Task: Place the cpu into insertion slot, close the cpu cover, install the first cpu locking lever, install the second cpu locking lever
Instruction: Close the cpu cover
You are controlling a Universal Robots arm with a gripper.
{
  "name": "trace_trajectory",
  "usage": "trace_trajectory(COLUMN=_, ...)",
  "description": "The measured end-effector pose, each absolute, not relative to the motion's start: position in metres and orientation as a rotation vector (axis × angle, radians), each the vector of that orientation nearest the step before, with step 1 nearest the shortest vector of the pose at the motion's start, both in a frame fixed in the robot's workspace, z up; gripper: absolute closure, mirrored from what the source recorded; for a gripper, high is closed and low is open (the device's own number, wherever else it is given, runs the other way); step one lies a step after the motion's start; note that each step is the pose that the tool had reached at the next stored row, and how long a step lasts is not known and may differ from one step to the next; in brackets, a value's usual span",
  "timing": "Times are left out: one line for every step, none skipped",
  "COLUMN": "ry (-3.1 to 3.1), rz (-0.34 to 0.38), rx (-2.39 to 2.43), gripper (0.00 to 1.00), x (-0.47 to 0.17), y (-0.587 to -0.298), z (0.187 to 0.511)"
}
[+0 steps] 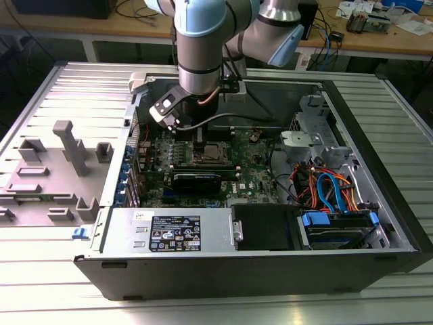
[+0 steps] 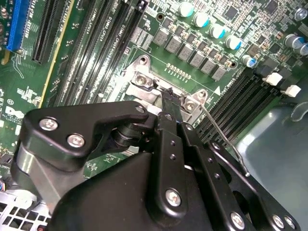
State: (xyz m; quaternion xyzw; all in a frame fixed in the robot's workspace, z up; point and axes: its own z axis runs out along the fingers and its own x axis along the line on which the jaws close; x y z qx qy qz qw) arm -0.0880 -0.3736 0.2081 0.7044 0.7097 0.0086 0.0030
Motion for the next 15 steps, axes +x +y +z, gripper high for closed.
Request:
trace_trajectory(ry=2.225, rz=0.025, rx=2.209, gripper=0.89, x=-0.088, y=-0.374, z=0.210)
trace_trajectory(ry=2.225, rz=0.026, rx=2.209, gripper=0.89, x=-0.088, y=-0.374, z=0.211)
trace_trajectory(ry=2.225, rz=0.025, rx=2.208, gripper=0.89, x=-0.087, y=-0.374, z=0.211)
trace_trajectory(ry=2.225, rz=0.025, rx=2.208, gripper=0.89, x=-0.085, y=-0.374, z=0.211)
trace_trajectory(ry=2.225, rz=0.025, rx=2.209, gripper=0.89, x=-0.082, y=-0.374, z=0.211)
trace_trajectory(ry=2.225, rz=0.025, rx=2.209, gripper=0.89, x=-0.078, y=-0.374, z=0.211)
trace_trajectory(ry=2.225, rz=0.025, rx=2.209, gripper=0.89, x=-0.075, y=-0.374, z=0.211)
trace_trajectory(ry=2.226, rz=0.025, rx=2.208, gripper=0.89, x=-0.072, y=-0.374, z=0.211)
trace_trajectory(ry=2.226, rz=0.025, rx=2.208, gripper=0.89, x=-0.069, y=-0.374, z=0.211)
trace_trajectory(ry=2.225, rz=0.025, rx=2.209, gripper=0.89, x=-0.066, y=-0.374, z=0.211)
trace_trajectory(ry=2.225, rz=0.025, rx=2.209, gripper=0.89, x=-0.064, y=-0.374, z=0.211)
trace_trajectory(ry=2.225, rz=0.025, rx=2.208, gripper=0.89, x=-0.063, y=-0.374, z=0.211)
trace_trajectory(ry=2.225, rz=0.025, rx=2.208, gripper=0.89, x=-0.063, y=-0.374, z=0.211)
trace_trajectory(ry=2.225, rz=0.025, rx=2.209, gripper=0.89, x=-0.063, y=-0.374, z=0.211)
trace_trajectory(ry=2.225, rz=0.025, rx=2.209, gripper=0.89, x=-0.062, y=-0.374, z=0.211)
